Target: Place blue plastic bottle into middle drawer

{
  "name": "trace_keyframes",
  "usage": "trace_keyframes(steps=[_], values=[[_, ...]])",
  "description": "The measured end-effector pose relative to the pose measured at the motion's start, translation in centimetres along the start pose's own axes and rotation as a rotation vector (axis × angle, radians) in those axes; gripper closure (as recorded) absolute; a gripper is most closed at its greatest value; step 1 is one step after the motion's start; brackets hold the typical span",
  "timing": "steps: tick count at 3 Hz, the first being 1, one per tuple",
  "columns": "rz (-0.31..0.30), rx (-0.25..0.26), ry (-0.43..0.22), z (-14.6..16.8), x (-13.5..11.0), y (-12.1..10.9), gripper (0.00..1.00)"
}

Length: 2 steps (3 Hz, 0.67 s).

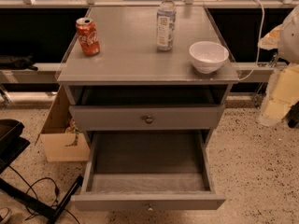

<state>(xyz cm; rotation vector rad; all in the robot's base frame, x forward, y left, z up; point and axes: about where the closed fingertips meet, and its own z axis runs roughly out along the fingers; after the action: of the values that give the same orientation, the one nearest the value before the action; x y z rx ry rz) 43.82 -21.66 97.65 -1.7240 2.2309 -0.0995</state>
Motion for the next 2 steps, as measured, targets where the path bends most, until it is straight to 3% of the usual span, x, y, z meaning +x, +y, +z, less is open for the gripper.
trace_keyframes(steps=[1, 2], values=[[0.0, 0.0, 0.0, 0.0, 0.0, 0.0, 0.0], [0.021, 0.027, -0.07, 0.6, 0.0, -1.1, 0.0]])
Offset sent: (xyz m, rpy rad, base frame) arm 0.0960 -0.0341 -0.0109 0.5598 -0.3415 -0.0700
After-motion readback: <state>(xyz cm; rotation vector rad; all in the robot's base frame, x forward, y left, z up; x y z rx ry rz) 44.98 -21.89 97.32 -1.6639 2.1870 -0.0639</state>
